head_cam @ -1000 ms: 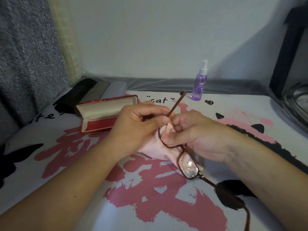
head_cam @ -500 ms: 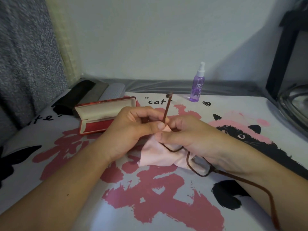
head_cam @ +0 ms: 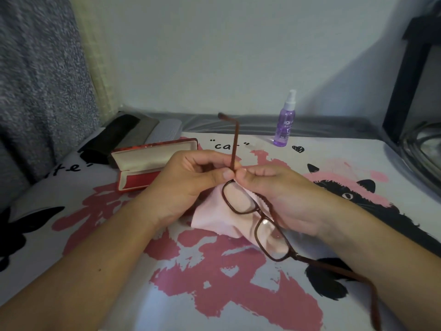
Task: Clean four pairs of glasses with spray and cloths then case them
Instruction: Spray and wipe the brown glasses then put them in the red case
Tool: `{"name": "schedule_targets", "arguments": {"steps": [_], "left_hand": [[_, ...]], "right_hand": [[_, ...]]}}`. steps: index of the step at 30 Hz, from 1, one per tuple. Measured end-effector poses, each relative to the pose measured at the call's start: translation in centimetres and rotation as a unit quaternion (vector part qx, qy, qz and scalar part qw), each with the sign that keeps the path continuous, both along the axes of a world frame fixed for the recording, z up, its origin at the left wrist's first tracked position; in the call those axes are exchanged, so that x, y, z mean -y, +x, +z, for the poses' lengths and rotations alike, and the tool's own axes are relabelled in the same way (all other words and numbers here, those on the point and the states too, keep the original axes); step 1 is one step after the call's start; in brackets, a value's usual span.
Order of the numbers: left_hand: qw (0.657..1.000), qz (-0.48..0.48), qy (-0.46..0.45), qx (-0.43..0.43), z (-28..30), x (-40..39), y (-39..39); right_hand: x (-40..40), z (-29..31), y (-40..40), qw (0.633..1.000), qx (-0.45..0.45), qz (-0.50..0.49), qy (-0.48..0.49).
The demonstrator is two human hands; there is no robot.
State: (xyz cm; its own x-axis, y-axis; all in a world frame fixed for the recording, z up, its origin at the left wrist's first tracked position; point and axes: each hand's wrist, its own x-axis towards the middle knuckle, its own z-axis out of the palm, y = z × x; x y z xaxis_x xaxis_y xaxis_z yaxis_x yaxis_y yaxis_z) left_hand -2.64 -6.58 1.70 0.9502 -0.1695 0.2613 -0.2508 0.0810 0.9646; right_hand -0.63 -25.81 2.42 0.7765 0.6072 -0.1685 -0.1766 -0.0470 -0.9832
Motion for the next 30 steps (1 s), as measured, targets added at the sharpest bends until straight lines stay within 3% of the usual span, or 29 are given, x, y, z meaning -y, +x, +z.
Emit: {"name": "schedule_targets", "arguments": {"steps": [3,6,12,20,25,28,30], "left_hand": [[0.998,0.038,0.014,0.040,-0.1,0.1,0.0],[0.987,0.090,0.087,0.099,-0.4,-0.1,0.2],[0.977,0.118,0.116,0.137,-0.8,0.5,0.3],[0.989,0.091,0.072,0.092,-0.6,1.0,0.2],[0.984,0.107,0.084,0.113,-0.7,1.1,0.2],[0.982,0.111,0.087,0.126,-0.7,0.9,0.2],[0.981,0.113,0.088,0.134,-0.9,0.7,0.3]], "right_hand": [[-0.2,0.1,-0.1,0.997,-0.066,0.006,0.050],[0.1,0.5,-0.1,0.993,-0.082,0.042,0.079],[-0.4,0.0,-0.1,0.999,0.017,0.001,0.038],[-1.2,-0.4,-0.3,0.988,0.117,-0.092,-0.051],[-1.3,-0.4,-0.4,0.980,0.170,-0.086,-0.049],[-1.1,-0.4,-0.3,0.983,0.162,-0.073,-0.038],[-0.9,-0.4,-0.1,0.994,0.095,-0.053,-0.002]]}}
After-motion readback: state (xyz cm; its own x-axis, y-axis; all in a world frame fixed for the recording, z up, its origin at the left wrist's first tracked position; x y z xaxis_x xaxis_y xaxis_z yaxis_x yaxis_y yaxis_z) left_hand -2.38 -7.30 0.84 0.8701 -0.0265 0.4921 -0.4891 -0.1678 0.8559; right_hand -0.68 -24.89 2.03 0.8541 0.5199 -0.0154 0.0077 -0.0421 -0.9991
